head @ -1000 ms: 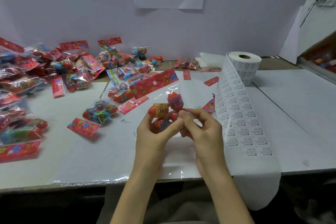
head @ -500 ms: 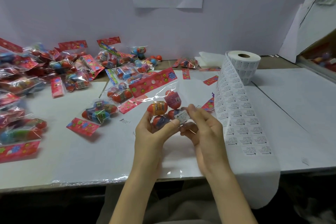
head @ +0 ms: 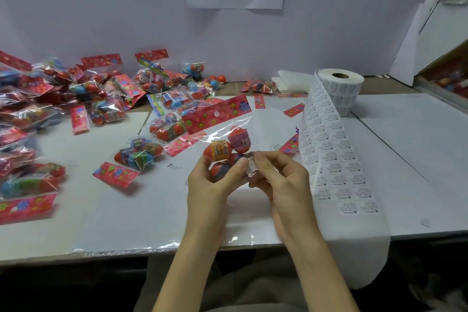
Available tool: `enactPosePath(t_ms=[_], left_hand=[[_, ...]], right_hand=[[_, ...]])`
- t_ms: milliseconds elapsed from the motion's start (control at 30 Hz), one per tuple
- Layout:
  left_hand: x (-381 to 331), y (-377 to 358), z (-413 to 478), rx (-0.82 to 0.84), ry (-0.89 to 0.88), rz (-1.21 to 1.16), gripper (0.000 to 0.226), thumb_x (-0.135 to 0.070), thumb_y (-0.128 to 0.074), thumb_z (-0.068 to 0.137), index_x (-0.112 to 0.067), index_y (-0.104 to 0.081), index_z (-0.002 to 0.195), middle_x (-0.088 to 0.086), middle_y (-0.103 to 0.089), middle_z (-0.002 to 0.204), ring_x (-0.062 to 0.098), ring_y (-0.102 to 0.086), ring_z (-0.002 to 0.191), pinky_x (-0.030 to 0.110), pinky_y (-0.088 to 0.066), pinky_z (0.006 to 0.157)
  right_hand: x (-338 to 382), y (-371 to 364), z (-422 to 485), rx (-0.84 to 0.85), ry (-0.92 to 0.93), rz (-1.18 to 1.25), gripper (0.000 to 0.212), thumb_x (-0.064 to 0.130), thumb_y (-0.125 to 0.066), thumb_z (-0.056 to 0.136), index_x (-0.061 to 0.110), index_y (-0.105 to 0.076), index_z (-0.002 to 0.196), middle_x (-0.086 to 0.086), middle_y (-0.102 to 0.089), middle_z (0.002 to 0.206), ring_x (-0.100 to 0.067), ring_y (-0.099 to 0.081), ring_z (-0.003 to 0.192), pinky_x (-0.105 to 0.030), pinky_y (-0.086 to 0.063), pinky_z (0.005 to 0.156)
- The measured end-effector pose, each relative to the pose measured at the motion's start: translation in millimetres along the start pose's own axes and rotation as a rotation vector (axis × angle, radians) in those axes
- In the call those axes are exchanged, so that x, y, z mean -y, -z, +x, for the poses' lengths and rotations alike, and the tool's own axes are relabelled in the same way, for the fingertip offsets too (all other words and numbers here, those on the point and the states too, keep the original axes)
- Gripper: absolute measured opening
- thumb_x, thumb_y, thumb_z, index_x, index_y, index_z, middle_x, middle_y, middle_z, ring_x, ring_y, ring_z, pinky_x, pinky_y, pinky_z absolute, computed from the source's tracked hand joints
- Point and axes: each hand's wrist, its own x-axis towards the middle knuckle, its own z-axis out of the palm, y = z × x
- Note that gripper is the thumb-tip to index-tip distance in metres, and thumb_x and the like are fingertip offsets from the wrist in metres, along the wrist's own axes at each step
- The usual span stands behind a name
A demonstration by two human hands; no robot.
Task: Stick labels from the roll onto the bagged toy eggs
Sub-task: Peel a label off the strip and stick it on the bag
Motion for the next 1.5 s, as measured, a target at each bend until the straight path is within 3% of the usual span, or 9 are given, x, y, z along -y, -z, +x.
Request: enactPosePath(t_ms=[133,367,500,633,800,933,1067,1233,1500], left_hand=[[-0.7,-0.8,0.0,-0.022,-0.008,-0.025,0.051,-0.032,-0.079,0.075,-0.014,-0.068,0.122,0.007,-0.078,0.109,0.028,-0.075,0.103,0.042,-0.061,0.093],[-0.7,-0.9,-0.8,-0.036,-0.014,-0.024,0.047,-0.032,-0.077,0.076,-0.015,-0.069,0.119,0.006,-0.079,0.105,0.026,-0.076,0.101,0.036,-0.062,0.089],[-0.9,-0.9,-0.7,-0.044,-0.005,-0.024,0.047,-0.034,-0.078,0.076,-0.016,-0.070,0.118,0.005,-0.079,0.104,0.027,-0.075,0.103,0.033,-0.061,0.087],[-2.7,-5.2,-3.0,-0.072,-0.026,0.007,0.055,-0.040,-0.077,0.075,-0.016,-0.068,0.123,0.004,-0.078,0.108,0.027,-0.074,0.106,0.043,-0.058,0.097],[-4.3,-4.8,-3.2,-0.111,-0.052,-0.009,0.056,-0.038,-0.077,0.076,-0.012,-0.066,0.124,0.005,-0.078,0.106,0.025,-0.076,0.099,0.033,-0.063,0.079],[-3.5,-5.0,-3.5,-0.079,-0.040,0.060,0.058,-0.041,-0.083,0.070,-0.021,-0.066,0.122,-0.001,-0.078,0.104,0.019,-0.075,0.097,0.024,-0.060,0.072],[-0.8,-2.0,-0.2,-0.024,0.017,0.080,0.067,-0.032,-0.097,0.065,-0.021,-0.066,0.124,0.001,-0.078,0.106,0.021,-0.075,0.100,0.033,-0.061,0.084],[3.2,2.7,2.6,-0.019,0.041,0.045,0.064,-0.023,-0.087,0.065,-0.019,-0.065,0.125,0.009,-0.078,0.109,0.029,-0.073,0.106,0.050,-0.056,0.103],[1.8,1.7,1.6,-0.004,0.021,0.033,0.060,-0.015,-0.088,0.069,-0.021,-0.065,0.124,0.007,-0.077,0.110,0.027,-0.075,0.104,0.049,-0.059,0.098]], right_hand=[[1.1,-1.3,-0.5,0.021,0.010,0.007,0.006,0.029,-0.076,0.089,0.023,-0.078,0.087,-0.004,-0.076,0.091,-0.016,-0.072,0.080,-0.023,-0.056,0.067],[-2.7,0.1,0.9,0.048,0.062,-0.026,0.006,0.020,-0.073,0.088,0.021,-0.078,0.091,-0.004,-0.077,0.094,-0.020,-0.074,0.082,-0.025,-0.057,0.070],[-2.8,0.7,1.8,0.066,0.019,0.055,0.030,0.002,-0.060,0.097,0.022,-0.080,0.085,-0.006,-0.076,0.087,-0.017,-0.072,0.075,-0.025,-0.057,0.068],[-1.9,-0.7,2.8,0.045,0.008,0.049,0.008,0.025,-0.071,0.085,0.025,-0.078,0.087,-0.001,-0.074,0.089,-0.015,-0.071,0.076,-0.023,-0.055,0.067],[-4.3,-0.9,2.1,0.043,0.032,-0.034,0.018,0.034,-0.081,0.076,0.026,-0.075,0.091,-0.004,-0.071,0.089,-0.015,-0.070,0.076,-0.025,-0.055,0.068],[-2.9,2.4,2.2,0.027,0.026,-0.001,0.009,0.024,-0.082,0.082,0.027,-0.075,0.087,-0.002,-0.073,0.088,-0.016,-0.071,0.083,-0.024,-0.055,0.070],[-1.8,3.7,1.4,0.019,-0.011,0.062,0.013,0.006,-0.074,0.088,0.019,-0.073,0.088,-0.005,-0.072,0.086,-0.016,-0.068,0.084,-0.024,-0.054,0.071],[-0.9,3.6,1.3,0.026,-0.015,0.060,0.015,0.001,-0.072,0.088,0.016,-0.073,0.088,-0.003,-0.073,0.082,-0.016,-0.069,0.083,-0.027,-0.055,0.072],[-3.9,1.5,1.8,0.057,0.033,-0.008,0.014,0.025,-0.076,0.078,0.028,-0.073,0.091,-0.002,-0.073,0.085,-0.018,-0.071,0.084,-0.029,-0.056,0.071]])
